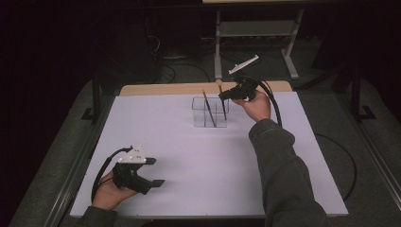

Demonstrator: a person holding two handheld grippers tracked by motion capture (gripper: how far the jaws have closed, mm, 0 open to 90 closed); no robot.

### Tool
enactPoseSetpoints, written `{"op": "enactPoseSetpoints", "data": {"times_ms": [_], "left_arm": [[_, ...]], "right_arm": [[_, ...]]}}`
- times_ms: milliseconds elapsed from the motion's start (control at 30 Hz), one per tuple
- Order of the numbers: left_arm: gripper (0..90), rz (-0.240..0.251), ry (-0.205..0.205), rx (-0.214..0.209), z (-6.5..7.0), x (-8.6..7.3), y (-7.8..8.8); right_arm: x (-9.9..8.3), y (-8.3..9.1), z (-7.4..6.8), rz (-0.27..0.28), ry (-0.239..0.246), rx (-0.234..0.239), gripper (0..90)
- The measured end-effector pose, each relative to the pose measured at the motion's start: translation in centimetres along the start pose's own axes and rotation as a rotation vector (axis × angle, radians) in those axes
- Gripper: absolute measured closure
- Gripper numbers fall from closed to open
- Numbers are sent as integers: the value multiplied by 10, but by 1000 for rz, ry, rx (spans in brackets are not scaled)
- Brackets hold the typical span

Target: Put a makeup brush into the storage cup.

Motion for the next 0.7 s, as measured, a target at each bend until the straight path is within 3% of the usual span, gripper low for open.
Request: {"op": "enactPoseSetpoints", "data": {"times_ms": [200,700], "left_arm": [[177,1,-15,1,-1,1,1],[176,-3,1,0,-1,0,0]], "right_arm": [[-4,-2,0,-9,1,-3,824],[-7,-10,-3,-18,-2,-2,819]]}}
Point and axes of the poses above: each handheld gripper's, and its own axes: y roughly backward along the jaws, x roughly out of its top, z roughly to its right, the point moved 1 cm from there along -y, roughly forward along the jaws, and after that the axes turned 12 degrees about y, right-handed, at the moved point
